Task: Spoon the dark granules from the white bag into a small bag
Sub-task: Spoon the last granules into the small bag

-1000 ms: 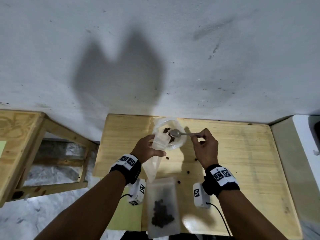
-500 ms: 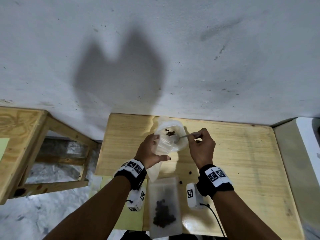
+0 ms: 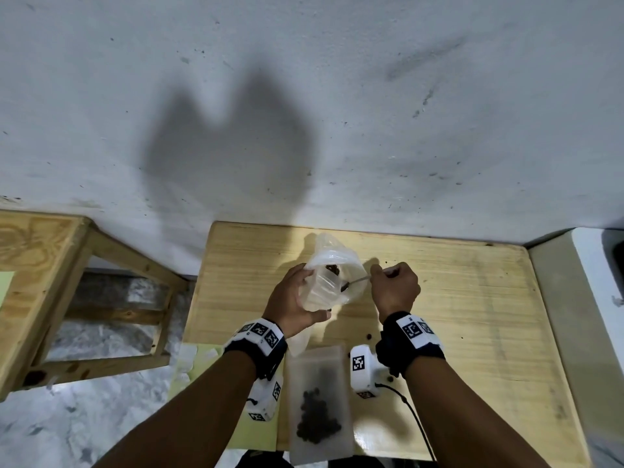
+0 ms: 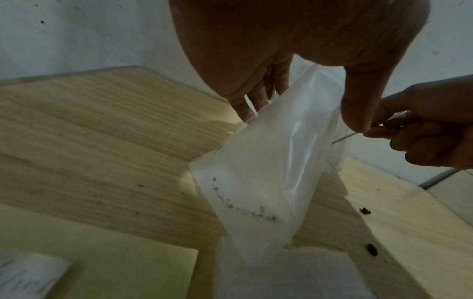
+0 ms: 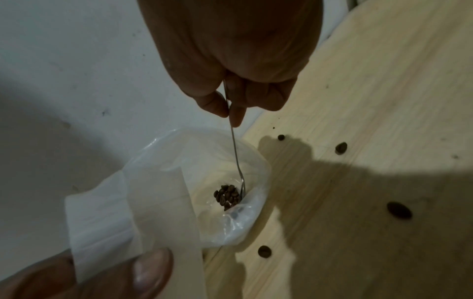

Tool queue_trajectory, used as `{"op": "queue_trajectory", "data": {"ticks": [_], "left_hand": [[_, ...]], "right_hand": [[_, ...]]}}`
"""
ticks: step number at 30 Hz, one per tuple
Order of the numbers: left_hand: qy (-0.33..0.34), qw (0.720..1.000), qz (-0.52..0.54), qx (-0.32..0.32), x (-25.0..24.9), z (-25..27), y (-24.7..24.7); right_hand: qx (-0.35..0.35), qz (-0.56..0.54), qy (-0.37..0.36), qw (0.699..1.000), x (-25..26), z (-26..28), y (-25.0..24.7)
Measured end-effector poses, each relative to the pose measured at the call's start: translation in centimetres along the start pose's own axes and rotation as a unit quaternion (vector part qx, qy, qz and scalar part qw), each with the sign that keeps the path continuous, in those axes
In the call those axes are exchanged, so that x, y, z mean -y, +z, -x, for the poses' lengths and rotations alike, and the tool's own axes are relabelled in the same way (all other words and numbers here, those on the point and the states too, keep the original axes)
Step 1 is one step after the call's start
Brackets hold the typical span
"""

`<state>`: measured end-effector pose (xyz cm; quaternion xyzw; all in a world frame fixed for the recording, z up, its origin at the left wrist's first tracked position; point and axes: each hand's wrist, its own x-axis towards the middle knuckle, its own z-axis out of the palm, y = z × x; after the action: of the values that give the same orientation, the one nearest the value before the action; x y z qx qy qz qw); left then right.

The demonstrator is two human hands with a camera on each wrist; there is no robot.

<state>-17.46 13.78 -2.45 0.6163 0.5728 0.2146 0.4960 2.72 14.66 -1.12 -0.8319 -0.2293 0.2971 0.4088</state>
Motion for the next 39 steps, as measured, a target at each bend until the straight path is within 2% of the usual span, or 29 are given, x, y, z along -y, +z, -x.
{"op": "queue_trajectory", "data": {"ticks": [4,12,20,29,39], "left_hand": [[-0.009,1.0,0.003,0.003,-0.1,-0.4,-0.1],[-0.032,0.999,0.017,0.01,-0.3,-0.3,0.0],[-0.134,0.986,0.088,0.048,0.0,-0.8,-0.7],[-0.147,0.976,0.126,0.105,-0.7,-0.5,-1.5],[-0.152,0.969,0.127,0.147,-0.9,-0.6,-2.1]], "right_hand": [[-0.01,-0.032,0.045,0.998,-0.6,0.1,0.3],[-0.027,-0.052,0.082,0.995,-1.2,0.3,0.1],[-0.047,-0.068,0.067,0.994,-1.5,0.4,0.3],[-0.022,-0.095,0.062,0.993,-4.0,1.7,0.9],[0.008,-0.165,0.14,0.976,-5.1,2.3,2.2]]}}
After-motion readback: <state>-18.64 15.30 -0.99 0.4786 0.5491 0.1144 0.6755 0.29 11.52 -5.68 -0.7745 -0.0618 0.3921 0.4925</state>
